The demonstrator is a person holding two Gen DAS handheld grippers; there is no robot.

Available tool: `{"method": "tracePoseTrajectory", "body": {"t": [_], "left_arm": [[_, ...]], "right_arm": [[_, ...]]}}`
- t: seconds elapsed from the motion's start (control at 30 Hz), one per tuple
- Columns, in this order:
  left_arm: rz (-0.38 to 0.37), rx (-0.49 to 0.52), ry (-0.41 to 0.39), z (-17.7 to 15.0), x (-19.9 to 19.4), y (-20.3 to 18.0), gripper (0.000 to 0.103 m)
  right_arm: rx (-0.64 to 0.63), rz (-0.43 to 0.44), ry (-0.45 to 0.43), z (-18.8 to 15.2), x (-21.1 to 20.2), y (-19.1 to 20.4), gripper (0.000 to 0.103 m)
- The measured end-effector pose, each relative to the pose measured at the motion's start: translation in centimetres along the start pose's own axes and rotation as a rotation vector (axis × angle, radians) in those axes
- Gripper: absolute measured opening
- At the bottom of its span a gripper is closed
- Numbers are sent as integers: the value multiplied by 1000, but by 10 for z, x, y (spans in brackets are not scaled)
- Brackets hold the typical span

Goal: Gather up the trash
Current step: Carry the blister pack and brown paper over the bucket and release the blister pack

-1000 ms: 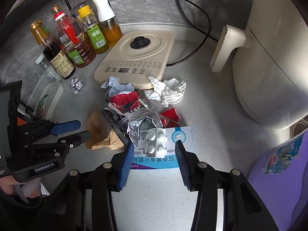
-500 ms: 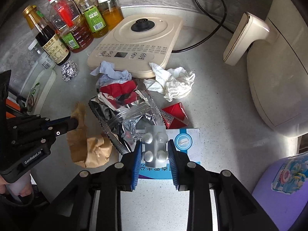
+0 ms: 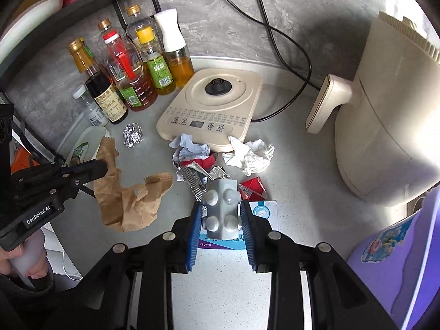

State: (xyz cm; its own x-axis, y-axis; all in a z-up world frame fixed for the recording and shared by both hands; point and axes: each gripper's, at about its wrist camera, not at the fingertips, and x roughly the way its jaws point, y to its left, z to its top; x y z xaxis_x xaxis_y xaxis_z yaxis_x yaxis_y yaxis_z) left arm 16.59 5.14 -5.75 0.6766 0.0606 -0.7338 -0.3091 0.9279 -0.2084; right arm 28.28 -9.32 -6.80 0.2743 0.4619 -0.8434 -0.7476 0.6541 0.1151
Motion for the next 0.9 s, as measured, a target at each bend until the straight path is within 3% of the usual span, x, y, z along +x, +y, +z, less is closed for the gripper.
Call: {"method": "tracePoseTrajectory", "body": {"t": [0.37,0.9], "left_arm": [[-58,70,-113,27,-34,-39,4],[-171,174,-142,42,-31,-114,4]], "right_arm": [[45,-24,-164,-7,-85,-27,29],[164,-152,-226,-46,-144,-91,29]]}}
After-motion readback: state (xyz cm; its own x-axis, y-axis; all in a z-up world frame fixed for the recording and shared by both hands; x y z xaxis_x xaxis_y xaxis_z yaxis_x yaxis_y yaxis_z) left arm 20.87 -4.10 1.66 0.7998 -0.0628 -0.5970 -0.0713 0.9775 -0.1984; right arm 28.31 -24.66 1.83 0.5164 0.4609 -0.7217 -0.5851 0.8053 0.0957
